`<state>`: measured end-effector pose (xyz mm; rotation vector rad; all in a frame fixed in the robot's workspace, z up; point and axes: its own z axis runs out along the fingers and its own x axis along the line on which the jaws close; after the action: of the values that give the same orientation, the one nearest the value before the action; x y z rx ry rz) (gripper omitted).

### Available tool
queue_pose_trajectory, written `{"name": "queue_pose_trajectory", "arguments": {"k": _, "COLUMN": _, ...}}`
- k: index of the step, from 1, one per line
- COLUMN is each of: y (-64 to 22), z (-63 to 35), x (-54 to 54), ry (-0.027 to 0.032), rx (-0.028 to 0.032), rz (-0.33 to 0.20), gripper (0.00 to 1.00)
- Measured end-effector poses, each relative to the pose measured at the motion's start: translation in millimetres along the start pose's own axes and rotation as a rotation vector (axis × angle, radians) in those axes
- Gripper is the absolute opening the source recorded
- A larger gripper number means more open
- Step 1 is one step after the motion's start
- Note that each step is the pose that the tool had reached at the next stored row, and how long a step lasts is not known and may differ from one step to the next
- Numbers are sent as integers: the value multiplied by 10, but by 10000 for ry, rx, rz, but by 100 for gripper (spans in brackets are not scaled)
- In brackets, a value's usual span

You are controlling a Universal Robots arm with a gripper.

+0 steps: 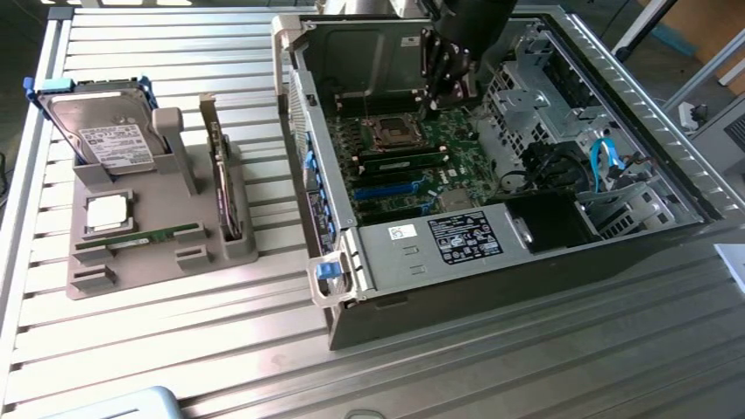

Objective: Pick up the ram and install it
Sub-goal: 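Press down the ram until it locks into place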

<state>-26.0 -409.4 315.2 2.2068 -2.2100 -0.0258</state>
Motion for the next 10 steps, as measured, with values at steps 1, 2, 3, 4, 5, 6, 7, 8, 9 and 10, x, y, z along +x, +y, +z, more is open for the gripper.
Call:
{"name": "queue_pose_trajectory", "arguments": {"k": 1, "y": -4, "z": 0, "x": 0, "ry": -2, "rx": -6, "rz": 0, "gripper": 10}}
{"name": "queue_pose_trajectory", "arguments": {"k": 2, "y": -4, "z": -1, "x": 0, "ry": -2, "rx": -7, "rz": 0, "gripper": 10}}
{"name": "queue_pose_trajectory", "arguments": {"k": 3, "y": -4, "z": -1, "x": 0, "ry": -2, "rx": -8, "rz": 1, "gripper": 10}}
{"name": "queue_pose_trajectory", "arguments": {"k": 4, "y": -4, "z": -1, "x": 0, "ry": -2, "rx": -8, "rz": 1, "gripper": 10}}
{"name": "queue_pose_trajectory", "arguments": {"k": 5, "y": -4, "z": -1, "x": 0, "ry": 0, "rx": -9, "rz": 1, "gripper": 10}}
{"name": "queue_pose_trajectory", "arguments": {"k": 6, "y": -5, "z": -1, "x": 0, "ry": 0, "rx": -9, "rz": 0, "gripper": 10}}
{"name": "queue_pose_trajectory", "arguments": {"k": 7, "y": -5, "z": -2, "x": 0, "ry": 0, "rx": -9, "rz": 0, "gripper": 10}}
{"name": "queue_pose_trajectory", "arguments": {"k": 8, "y": -4, "z": -5, "x": 0, "ry": 3, "rx": -10, "rz": 0, "gripper": 10}}
{"name": "queue_pose_trajectory", "arguments": {"k": 9, "y": -4, "z": -10, "x": 0, "ry": 4, "rx": -11, "rz": 0, "gripper": 10}}
{"name": "queue_pose_trajectory", "arguments": {"k": 10, "y": -4, "z": -13, "x": 0, "ry": 1, "rx": -9, "rz": 0, "gripper": 10}}
